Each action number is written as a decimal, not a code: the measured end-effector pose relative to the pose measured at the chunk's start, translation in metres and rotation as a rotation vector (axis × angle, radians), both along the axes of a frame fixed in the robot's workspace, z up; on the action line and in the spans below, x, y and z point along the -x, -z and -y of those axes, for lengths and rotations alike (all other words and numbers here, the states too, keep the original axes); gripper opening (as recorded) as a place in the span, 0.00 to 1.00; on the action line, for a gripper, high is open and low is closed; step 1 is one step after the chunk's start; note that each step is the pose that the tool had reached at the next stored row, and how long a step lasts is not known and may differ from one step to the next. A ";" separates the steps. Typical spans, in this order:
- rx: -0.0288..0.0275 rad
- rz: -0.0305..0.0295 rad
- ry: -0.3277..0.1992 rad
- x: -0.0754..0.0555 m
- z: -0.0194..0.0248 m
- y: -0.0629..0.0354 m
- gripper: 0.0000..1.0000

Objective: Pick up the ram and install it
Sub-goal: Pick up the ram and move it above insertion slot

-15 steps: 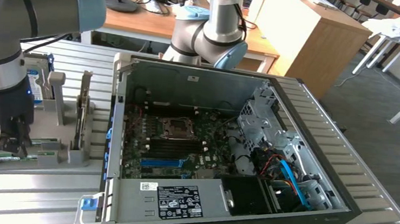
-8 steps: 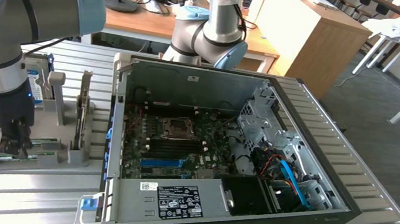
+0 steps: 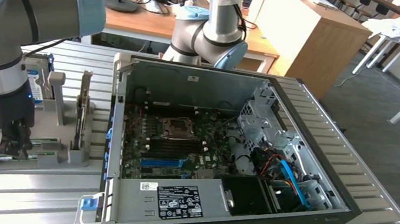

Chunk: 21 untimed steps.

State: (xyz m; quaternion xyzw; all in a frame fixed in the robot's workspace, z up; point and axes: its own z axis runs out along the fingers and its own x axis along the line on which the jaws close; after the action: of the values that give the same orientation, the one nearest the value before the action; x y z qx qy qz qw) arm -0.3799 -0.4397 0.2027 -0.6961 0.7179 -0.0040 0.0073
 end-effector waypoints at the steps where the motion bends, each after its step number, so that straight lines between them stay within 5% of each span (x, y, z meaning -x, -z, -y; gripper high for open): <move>1: 0.0001 -0.0002 0.000 0.000 0.0002 -0.0001 0.30; 21: 0.0003 -0.0003 0.000 -0.007 0.0003 0.0000 0.29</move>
State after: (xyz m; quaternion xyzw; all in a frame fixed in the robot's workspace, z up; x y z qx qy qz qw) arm -0.3727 -0.4400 0.2027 -0.6960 0.7180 -0.0040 0.0071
